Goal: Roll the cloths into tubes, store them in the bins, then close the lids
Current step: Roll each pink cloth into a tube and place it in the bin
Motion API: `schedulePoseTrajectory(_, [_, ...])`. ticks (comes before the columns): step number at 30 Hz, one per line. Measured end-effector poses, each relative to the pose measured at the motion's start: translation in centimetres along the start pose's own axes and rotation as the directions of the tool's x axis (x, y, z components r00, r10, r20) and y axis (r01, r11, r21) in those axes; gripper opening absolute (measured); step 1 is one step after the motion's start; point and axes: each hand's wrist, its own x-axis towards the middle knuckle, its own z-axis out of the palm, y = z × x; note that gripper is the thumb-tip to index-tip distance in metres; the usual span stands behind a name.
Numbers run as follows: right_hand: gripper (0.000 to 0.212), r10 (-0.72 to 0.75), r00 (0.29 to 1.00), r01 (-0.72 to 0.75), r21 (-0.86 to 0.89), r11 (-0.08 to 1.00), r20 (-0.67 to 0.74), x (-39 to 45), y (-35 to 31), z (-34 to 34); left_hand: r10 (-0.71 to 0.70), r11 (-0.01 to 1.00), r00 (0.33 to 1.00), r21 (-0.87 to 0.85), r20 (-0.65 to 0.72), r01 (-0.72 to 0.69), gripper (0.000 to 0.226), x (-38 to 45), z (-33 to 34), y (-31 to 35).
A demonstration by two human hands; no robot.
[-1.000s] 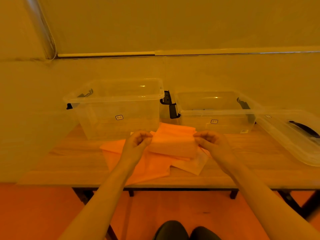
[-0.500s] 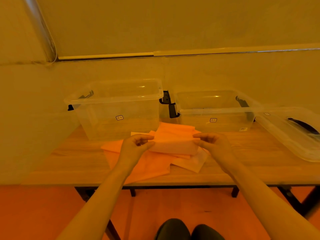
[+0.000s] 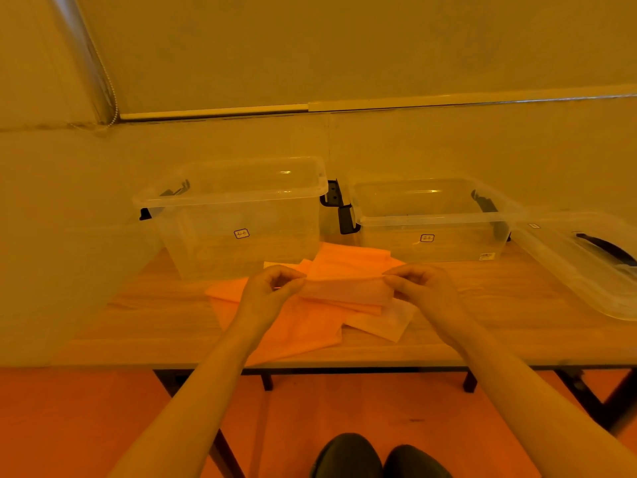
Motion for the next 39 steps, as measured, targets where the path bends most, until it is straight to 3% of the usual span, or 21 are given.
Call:
schedulePoseTrajectory(16, [0.016,-0.011,0.999,0.013,-0.040,0.999,0.030,-0.1,0.1,-0.3,0.009,1.000,0.997,-0.013,0.079,-0.007,0.019,-0.5,-0.1,0.2])
schedulePoseTrajectory(20, [0.027,-0.034,0.999,0.036,-0.063,0.997,0.033,-0.4,0.4,0.0,0.005,1.000,0.998,0.000,0.064,-0.005,0.019,-0.7,-0.3,0.1])
schedulePoseTrajectory(30, [0.008,-0.052,0.999,0.052,-0.040,0.998,0.003,-0.2,1.2,0.6,0.003,1.000,1.000,-0.003,0.012,-0.003,0.011,-0.7,-0.8,-0.2])
schedulePoseTrajectory(39, [0.009,-0.069,0.997,0.069,0.021,0.997,-0.032,-0.2,0.9,0.8,-0.012,0.999,1.000,-0.029,0.004,0.012,0.005,-0.3,-0.5,-0.1])
